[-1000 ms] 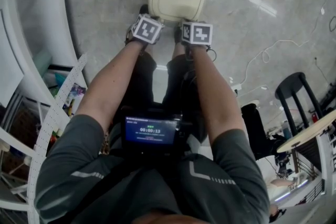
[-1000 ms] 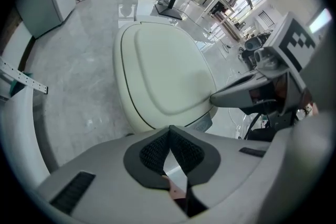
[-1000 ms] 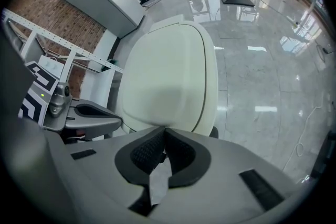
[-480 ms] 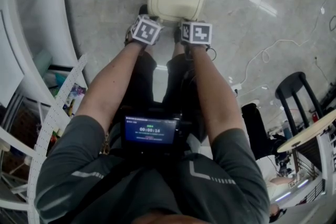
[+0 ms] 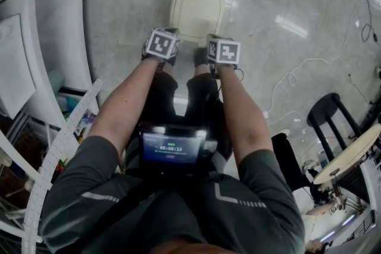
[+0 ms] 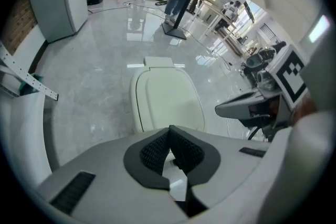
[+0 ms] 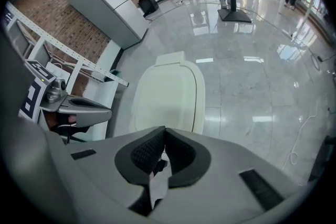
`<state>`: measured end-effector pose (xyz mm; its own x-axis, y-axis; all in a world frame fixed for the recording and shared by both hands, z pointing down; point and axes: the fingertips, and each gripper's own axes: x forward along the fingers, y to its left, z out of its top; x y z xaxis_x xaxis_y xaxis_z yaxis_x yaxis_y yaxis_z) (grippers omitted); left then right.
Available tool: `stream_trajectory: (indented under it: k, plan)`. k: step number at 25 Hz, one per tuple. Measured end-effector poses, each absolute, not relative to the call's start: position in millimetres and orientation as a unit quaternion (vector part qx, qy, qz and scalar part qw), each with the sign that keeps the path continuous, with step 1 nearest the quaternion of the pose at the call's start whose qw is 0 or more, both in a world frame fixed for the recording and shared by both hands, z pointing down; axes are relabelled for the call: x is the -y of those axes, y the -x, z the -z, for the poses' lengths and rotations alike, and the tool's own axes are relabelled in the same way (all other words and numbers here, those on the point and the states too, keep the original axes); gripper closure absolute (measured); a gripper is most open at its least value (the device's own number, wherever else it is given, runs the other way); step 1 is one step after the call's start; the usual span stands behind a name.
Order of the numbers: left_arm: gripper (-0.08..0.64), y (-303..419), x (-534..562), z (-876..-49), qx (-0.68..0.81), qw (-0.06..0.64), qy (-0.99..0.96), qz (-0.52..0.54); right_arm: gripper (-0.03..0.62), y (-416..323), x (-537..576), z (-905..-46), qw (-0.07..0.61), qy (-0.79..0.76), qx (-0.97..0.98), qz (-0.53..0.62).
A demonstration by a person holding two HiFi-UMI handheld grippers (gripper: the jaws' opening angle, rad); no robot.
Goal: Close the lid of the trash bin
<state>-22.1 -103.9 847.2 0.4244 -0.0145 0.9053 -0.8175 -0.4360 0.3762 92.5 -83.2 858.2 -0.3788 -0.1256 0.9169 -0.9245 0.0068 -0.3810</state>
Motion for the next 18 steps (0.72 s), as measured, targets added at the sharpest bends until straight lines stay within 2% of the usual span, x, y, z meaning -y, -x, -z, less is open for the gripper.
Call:
stream_trajectory:
  k: [9, 18]
  plan:
    - [0.563, 15.1, 144.5, -765.2, 0.335, 0.445, -0.726, -0.402, 0.586, -109.8, 124.1, -773.8, 0.295, -0.465, 0.658, -0.514]
    - [0.563, 5.0, 198.9, -684.2, 0.358, 0.383, -0.769, -0.365, 0.586, -120.9, 177.4, -679.5, 0.225, -0.482, 0.712, -0.458]
